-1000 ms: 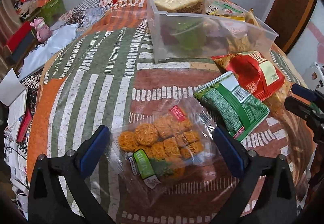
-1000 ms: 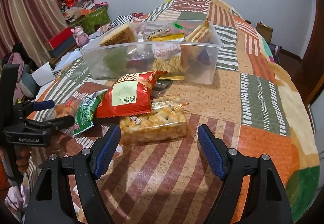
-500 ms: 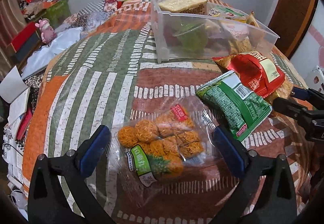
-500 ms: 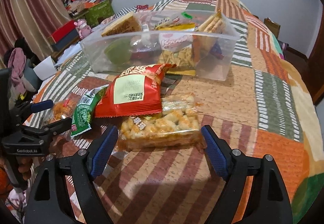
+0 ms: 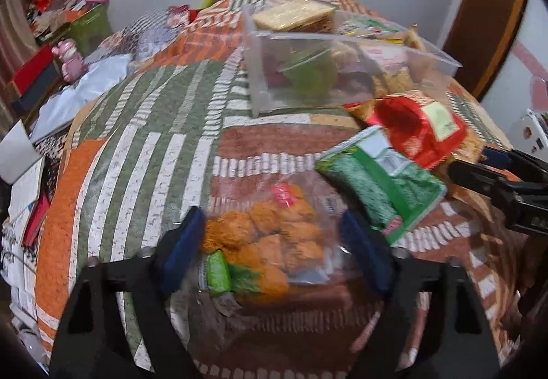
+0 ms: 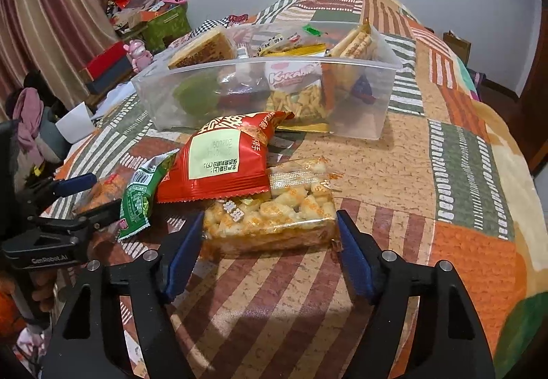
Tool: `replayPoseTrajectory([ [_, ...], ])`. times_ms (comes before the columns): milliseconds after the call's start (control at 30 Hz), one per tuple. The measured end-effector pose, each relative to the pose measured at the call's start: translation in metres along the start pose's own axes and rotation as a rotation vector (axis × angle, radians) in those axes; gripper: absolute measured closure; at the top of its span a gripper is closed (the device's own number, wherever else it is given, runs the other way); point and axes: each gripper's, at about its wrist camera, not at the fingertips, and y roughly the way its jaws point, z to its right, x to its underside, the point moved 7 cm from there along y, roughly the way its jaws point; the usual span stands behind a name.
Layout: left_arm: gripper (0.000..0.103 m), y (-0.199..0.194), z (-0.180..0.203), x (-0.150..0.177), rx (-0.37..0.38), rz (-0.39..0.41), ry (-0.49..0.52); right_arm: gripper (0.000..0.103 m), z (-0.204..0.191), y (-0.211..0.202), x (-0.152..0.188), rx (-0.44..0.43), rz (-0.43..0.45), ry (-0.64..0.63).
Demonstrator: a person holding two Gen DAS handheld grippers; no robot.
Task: Organize snacks
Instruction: 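Grasp the orange puff bag with the left tool while the right tool grasps the cracker pack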
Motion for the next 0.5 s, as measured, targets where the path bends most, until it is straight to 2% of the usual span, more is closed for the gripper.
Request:
replayPoseTrajectory([
  [133, 0.035, -0.005, 0.0, 0.0, 0.008, 0.003, 0.012, 0.032, 0.003, -0.003, 0.001, -0.003, 0.009, 0.011],
  [200, 0.049, -0.008, -0.004, -0.001, 0.006, 0.005, -0.002, 0.032, 0.004, -0.005, 0.001, -0.003, 0.014, 0.018],
  [367, 0.058, -0.015, -0.014, -0.005, 0.051, -0.013, -0.059, 0.032, 0.011, -0.013, 0.001, -0.004, 0.033, 0.043],
  [433, 0.054, -0.023, -0.019, -0.008, 0.055, -0.003, -0.077, 0.032, 0.014, -0.017, 0.001, 0.0, 0.041, 0.048],
  [500, 0.034, -0.028, -0.025, -0.009, 0.042, 0.003, -0.098, 0.032, 0.015, -0.019, 0.001, 0.0, 0.045, 0.051],
])
